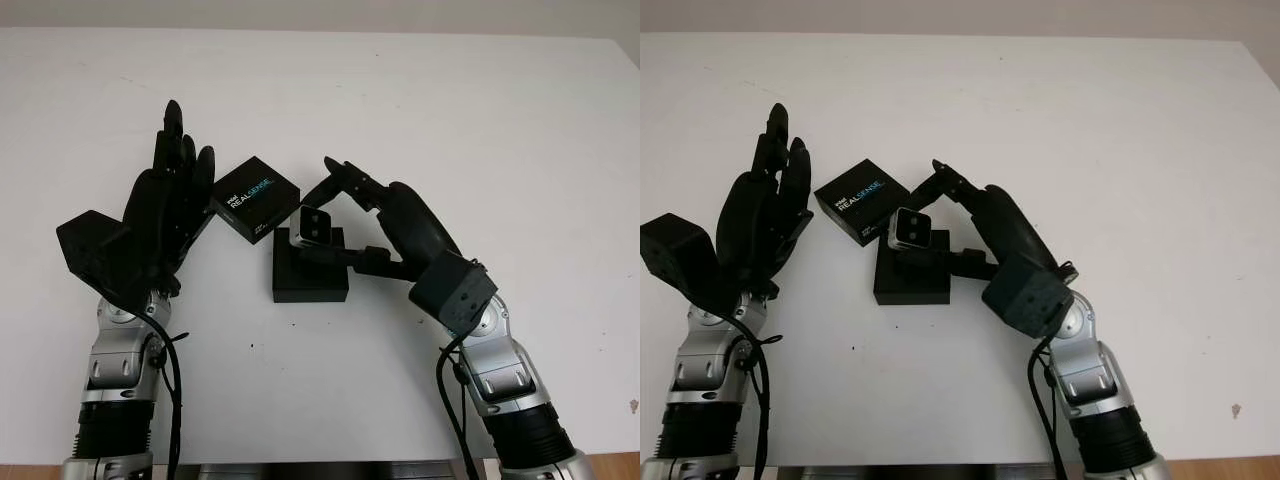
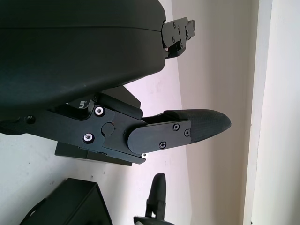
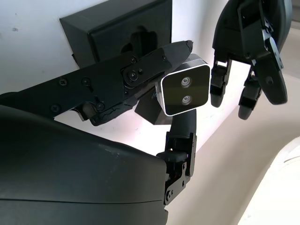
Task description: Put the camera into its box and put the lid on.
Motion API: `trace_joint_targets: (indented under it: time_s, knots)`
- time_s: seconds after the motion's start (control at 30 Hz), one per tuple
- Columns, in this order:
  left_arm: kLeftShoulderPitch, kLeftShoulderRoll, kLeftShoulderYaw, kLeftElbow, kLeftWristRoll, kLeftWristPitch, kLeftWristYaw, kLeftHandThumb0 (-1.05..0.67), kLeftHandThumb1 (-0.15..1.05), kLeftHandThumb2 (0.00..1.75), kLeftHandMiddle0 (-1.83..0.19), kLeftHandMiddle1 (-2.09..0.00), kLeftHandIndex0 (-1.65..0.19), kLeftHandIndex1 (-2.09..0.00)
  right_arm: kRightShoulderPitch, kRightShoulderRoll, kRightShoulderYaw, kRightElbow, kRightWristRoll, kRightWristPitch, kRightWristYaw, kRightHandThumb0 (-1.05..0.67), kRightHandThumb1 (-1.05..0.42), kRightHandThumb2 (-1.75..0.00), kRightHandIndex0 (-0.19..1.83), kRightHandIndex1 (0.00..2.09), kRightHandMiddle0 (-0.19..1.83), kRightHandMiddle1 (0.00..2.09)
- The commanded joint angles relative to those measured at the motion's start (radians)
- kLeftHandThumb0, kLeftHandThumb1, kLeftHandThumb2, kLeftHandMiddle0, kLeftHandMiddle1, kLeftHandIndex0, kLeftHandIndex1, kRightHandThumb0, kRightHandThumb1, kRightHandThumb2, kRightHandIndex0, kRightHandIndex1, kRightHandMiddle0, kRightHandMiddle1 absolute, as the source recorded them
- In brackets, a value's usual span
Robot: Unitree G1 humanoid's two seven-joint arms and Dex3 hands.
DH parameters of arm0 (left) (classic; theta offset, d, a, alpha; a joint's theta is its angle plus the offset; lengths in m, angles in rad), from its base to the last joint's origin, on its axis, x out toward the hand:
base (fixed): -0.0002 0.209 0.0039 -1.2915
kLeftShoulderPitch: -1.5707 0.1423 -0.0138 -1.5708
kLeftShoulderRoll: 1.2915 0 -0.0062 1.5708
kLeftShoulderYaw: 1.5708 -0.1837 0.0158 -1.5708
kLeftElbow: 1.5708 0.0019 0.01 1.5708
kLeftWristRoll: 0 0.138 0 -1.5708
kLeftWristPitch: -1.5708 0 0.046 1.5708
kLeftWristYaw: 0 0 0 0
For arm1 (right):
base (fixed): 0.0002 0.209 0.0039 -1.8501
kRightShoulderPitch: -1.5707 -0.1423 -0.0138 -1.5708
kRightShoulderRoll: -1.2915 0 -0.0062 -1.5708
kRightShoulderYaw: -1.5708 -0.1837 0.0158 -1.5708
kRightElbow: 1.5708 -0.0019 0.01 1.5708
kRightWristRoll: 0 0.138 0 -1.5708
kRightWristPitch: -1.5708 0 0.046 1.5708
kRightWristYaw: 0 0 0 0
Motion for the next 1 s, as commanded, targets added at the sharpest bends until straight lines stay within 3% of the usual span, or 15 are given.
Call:
trace_joint_targets:
  time_s: [0.0, 0.97]
  knots:
    - [0.016, -0.001, -0.003, -0.028, -0.002, -0.006, -0.001, -0.68, 1.05, 0.55, 0.19, 0.00, 0.19, 0.00, 0.013, 0.006, 0.005, 0.002, -0.005, -0.009, -0.006, -0.44, -0.96, -0.05, 0.18, 0.06, 0.37, 1.56]
    - [0.015, -0.014, -0.009, -0.041, 0.001, 0.012, 0.014, -0.69, 1.05, 0.55, 0.19, 0.00, 0.19, 0.00, 0.069, -0.010, 0.023, -0.099, -0.114, 0.153, 0.003, -0.39, -0.97, -0.05, 0.22, 0.07, 0.30, 1.62]
